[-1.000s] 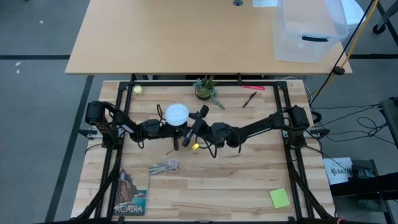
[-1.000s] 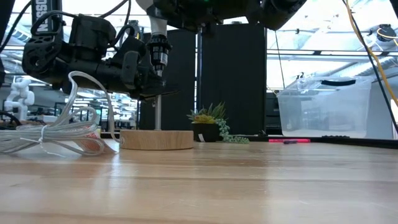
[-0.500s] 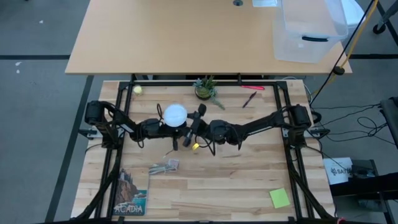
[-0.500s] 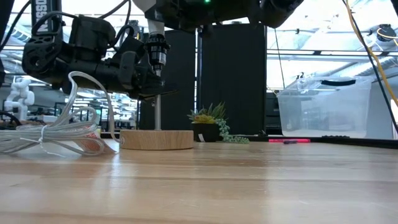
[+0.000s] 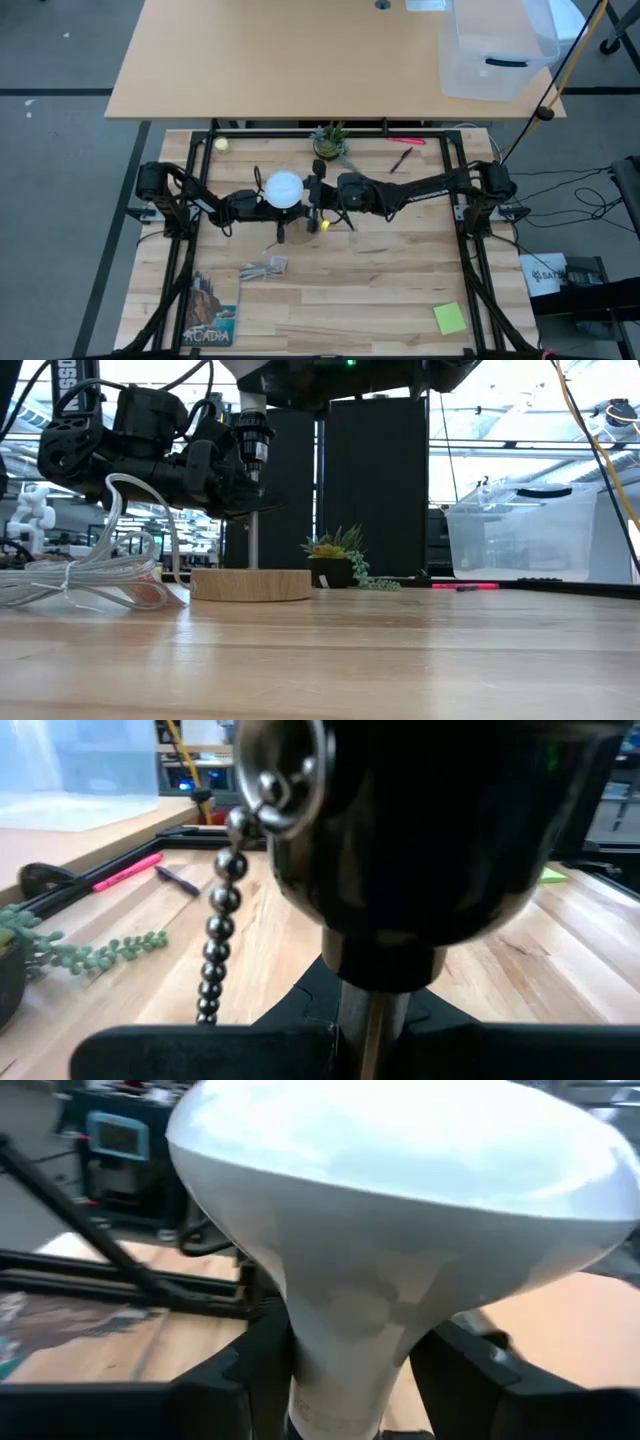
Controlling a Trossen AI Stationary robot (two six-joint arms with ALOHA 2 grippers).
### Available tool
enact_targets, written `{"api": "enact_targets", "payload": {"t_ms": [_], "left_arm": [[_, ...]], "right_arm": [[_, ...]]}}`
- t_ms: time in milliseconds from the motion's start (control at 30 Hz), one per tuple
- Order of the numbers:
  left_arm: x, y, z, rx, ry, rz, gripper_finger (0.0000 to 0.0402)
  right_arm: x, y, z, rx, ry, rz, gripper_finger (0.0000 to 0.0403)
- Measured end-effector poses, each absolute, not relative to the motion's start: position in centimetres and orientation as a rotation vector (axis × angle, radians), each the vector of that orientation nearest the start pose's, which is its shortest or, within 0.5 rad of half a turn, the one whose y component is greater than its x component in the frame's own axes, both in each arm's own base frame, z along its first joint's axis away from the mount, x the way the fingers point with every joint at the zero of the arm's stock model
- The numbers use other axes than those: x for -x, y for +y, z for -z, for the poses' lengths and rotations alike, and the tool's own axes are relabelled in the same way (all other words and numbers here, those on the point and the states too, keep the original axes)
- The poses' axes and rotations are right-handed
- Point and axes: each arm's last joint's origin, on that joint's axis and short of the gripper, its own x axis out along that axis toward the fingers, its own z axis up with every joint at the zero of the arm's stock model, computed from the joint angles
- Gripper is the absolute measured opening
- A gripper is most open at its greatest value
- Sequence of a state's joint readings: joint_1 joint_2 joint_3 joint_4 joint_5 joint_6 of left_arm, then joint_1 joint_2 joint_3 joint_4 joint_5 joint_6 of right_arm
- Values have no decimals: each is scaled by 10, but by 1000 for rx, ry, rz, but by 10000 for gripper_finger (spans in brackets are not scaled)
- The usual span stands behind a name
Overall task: Screw lightbulb
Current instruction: Remove the lightbulb from the lamp
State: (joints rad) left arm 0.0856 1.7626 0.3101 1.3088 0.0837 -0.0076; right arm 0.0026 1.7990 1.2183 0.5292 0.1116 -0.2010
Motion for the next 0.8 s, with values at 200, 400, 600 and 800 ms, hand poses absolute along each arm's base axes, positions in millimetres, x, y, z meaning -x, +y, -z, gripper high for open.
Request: {"api": "enact_targets", "payload": {"t_ms": [200, 400, 600, 800], "left_arm": [[-254, 18, -112, 27, 146, 35, 22], [-254, 17, -112, 32, 148, 86, 22], [-254, 16, -113, 32, 146, 117, 22], [-257, 15, -114, 35, 142, 155, 22]], "right_arm": [[-410, -21, -275, 198, 61, -37, 169], [-407, -39, -275, 195, 45, -192, 168], [-403, -56, -276, 199, 26, -317, 167], [-401, -63, -277, 228, -7, -404, 167]]}}
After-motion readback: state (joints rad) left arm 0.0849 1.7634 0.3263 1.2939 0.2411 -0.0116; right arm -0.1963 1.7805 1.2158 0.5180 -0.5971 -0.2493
